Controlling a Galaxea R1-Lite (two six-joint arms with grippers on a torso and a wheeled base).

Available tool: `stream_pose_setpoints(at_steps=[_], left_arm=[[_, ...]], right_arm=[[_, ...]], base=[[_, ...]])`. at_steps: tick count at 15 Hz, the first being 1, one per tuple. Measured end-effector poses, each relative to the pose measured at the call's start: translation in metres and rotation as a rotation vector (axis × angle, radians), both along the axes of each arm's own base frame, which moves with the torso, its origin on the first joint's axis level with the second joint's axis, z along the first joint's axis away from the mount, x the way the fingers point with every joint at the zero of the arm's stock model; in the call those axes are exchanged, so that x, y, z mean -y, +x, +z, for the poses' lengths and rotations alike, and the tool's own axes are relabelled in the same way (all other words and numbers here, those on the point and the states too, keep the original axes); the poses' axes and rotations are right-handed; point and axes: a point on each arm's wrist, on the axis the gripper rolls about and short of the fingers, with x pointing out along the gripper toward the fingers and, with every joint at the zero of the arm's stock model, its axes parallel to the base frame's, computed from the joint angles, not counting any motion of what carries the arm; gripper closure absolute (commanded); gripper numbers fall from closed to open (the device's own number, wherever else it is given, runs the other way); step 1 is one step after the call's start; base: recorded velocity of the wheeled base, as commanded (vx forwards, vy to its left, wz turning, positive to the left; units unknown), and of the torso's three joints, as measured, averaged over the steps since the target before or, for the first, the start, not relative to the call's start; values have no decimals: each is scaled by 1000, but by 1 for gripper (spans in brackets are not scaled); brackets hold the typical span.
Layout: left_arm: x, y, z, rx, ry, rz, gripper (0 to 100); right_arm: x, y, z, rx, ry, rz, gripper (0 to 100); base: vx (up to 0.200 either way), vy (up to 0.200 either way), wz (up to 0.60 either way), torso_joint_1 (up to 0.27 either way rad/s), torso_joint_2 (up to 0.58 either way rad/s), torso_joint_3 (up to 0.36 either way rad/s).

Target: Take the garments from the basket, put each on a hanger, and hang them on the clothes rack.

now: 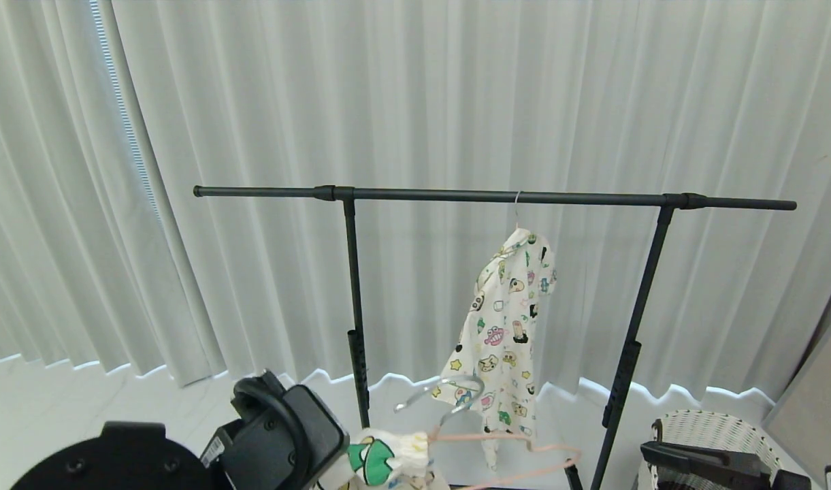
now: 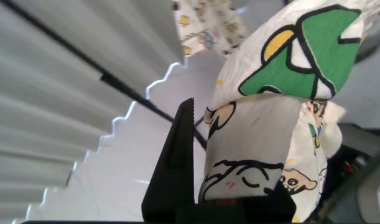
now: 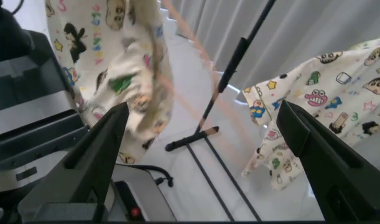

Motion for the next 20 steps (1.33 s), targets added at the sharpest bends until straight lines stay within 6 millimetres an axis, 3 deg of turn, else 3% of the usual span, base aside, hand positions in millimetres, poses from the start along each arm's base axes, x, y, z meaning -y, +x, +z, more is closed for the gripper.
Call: stream_pose_setpoints(at_steps=[6, 14, 20], left_arm=[[5, 19, 35, 7, -240, 159, 100], [18, 19, 78, 61, -402, 128, 100], [22, 15, 86, 69, -429, 98, 100]], right_arm=[[-6, 12, -3, -161, 13, -114, 0], [-77, 61, 25, -398, 215, -277, 0], [-84, 74, 17, -416, 194, -323, 0]], base=[[0, 0, 0, 0, 0, 0], [0, 0, 0, 0, 0, 0], [0, 0, 0, 0, 0, 0]])
